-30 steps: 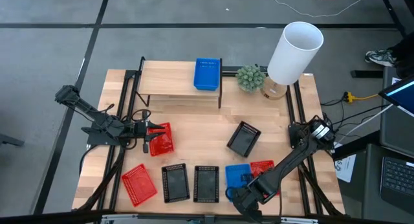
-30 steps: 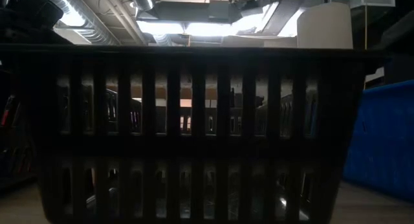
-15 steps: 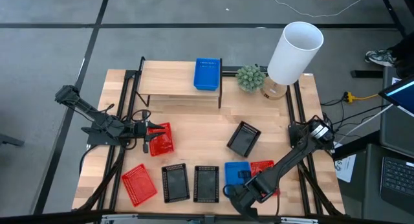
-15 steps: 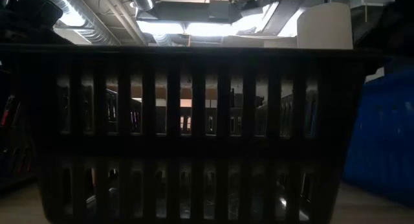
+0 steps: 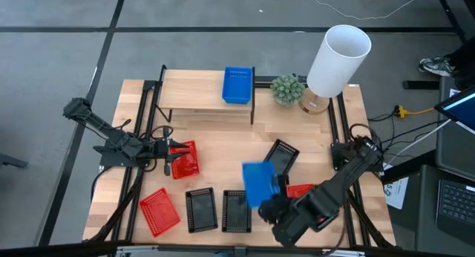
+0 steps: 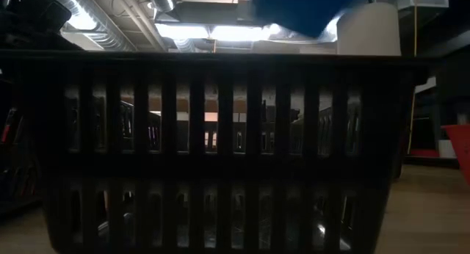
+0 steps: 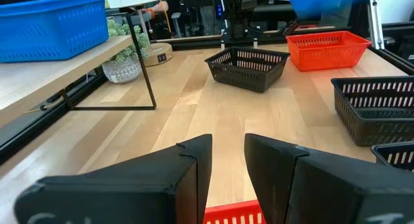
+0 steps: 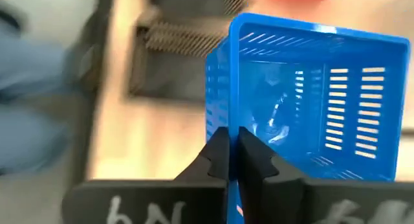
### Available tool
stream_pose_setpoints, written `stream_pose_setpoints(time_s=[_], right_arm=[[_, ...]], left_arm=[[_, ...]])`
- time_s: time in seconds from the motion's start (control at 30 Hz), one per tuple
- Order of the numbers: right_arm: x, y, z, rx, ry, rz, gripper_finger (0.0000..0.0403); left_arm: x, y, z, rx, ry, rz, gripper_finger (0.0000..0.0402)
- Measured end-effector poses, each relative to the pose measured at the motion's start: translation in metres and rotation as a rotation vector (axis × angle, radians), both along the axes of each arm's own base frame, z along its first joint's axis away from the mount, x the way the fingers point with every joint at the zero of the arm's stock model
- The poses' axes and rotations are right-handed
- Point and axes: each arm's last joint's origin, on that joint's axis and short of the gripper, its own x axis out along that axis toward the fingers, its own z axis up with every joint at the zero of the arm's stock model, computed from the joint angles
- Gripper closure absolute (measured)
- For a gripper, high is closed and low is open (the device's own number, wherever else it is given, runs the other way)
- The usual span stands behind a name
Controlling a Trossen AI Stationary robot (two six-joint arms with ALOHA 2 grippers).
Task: Stack baskets on shelf by color
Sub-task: Stack the blue bin on top of the stacked blue bins on the shelf
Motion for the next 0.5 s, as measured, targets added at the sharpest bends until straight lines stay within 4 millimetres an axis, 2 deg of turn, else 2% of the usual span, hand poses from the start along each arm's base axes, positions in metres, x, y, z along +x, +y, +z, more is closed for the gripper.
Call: stream_pose_setpoints(time_s=[0.13, 0.27, 0.37, 0.5], right_arm=[[0.001, -0.018, 0.037, -0.209, -0.177, -0.015, 0.0399], [0.011, -0.045, 0.063, -0.365, -0.281, -0.077, 0.0399], [0.021, -0.071, 0.071, -0.463, -0.295, -0.118, 0.0398], [0.039, -0.12, 0.072, -0.537, -0.214, -0.188, 0.0397]], left_arm=[[0.0, 0.0, 0.0, 0.0, 0.0, 0.0, 0.0317], [0.0, 0.0, 0.0, 0.022, 0.004, -0.002, 0.0317], [0.0, 0.0, 0.0, 0.023, 0.005, -0.002, 0.0317], [0.0, 0.0, 0.0, 0.026, 0.009, -0.002, 0.0317]])
